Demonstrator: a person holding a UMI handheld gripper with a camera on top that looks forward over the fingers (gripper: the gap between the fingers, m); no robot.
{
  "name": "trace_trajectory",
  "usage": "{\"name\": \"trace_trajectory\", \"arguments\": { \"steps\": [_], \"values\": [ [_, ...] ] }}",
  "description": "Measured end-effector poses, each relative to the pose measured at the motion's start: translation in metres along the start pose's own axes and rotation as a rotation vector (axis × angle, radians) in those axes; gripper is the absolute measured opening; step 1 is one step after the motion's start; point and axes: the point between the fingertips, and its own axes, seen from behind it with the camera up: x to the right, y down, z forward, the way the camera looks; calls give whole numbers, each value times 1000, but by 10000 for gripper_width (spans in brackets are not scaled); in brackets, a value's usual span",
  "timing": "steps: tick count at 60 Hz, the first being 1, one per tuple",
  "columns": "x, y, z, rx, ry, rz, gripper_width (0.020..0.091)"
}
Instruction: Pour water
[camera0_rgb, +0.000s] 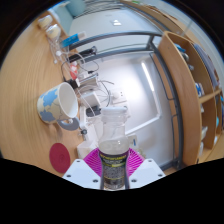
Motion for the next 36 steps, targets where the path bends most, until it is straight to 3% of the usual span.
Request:
{"name": "trace_trajectory", "arguments": {
  "steps": [7,15,36],
  "values": [
    [8,-16,18,-3,44,-307,274],
    [8,-43,30,49,103,-643,273],
    [-8,-57,44,54,117,-878,274]
  ]
}}
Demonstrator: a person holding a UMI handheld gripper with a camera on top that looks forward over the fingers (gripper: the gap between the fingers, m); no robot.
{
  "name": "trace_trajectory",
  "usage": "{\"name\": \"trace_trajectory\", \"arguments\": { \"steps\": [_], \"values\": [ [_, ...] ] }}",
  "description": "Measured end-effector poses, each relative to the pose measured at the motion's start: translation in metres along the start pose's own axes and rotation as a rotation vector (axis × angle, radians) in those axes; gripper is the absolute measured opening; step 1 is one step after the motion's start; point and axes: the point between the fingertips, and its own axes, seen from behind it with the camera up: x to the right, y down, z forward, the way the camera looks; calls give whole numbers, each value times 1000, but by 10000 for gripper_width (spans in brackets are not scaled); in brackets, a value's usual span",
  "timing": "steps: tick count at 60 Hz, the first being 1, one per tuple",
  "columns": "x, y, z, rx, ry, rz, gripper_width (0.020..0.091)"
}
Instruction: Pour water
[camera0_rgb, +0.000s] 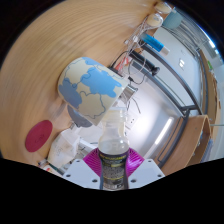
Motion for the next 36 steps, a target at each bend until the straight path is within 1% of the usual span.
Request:
{"name": "trace_trajectory", "arguments": {
  "steps": [5,8,13,15,17,23,29,30,31,36],
  "values": [
    [-3,1,-1,-1,-9,43,274],
    [-5,1,-5,9,-28,149,276],
    [-15,9,-15,-3,-104,493,275],
    [-19,11,-20,-20,-126,650,275],
    [-22,14,-23,-19,-161,813,274],
    [-32,8,-33,-22,-245,1282,275],
    [-40,2,-41,5,-344,1692,277],
    [-40,-7,-44,-9,-348,1761,278],
    [-43,-6,-42,15,-369,1809,278],
    [-45,-10,-40,59,-433,2039,278]
  ]
}}
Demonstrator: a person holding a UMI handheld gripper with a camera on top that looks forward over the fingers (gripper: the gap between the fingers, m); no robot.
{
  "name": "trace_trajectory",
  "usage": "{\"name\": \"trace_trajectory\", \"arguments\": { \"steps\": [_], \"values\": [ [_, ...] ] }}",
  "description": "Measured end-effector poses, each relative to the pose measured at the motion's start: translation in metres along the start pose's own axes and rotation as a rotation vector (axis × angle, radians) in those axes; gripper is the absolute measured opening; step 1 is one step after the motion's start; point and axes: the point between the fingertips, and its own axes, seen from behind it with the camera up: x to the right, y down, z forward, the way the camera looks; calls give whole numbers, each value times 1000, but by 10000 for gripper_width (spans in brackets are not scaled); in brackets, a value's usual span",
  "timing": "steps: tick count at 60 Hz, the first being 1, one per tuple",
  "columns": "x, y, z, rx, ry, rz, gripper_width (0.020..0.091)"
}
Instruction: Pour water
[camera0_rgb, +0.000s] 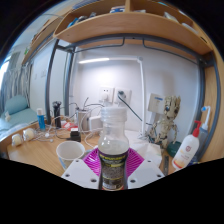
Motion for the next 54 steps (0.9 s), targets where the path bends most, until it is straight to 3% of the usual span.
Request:
{"name": "trace_trajectory", "arguments": {
  "steps": [32,44,54],
  "values": [
    [12,25,20,29,16,98,295],
    [14,28,18,16,21,134,430],
    [16,43,3,-29,33,196,712]
  ]
}}
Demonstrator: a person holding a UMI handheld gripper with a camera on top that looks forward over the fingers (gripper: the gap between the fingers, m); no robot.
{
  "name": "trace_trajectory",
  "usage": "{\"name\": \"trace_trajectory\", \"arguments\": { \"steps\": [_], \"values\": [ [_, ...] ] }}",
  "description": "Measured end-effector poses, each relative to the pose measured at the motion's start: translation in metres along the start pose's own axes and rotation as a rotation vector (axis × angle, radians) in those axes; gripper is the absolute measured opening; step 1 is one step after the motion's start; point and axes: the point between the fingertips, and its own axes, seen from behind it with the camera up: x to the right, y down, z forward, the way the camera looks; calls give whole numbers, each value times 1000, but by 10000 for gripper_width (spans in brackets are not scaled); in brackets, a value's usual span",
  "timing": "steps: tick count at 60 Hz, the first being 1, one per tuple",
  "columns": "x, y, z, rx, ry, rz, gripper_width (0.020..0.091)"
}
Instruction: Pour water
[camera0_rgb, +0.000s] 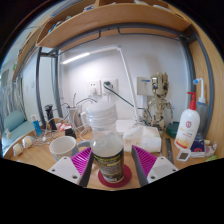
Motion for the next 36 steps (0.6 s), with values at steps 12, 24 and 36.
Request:
{"name": "trace_trajectory", "arguments": {
  "steps": [12,24,36],
  "values": [
    [5,10,-45,7,23,25,775],
    [7,6,-112,52,69,85,786],
    [18,-12,-173,109,174,62,789]
  ]
}}
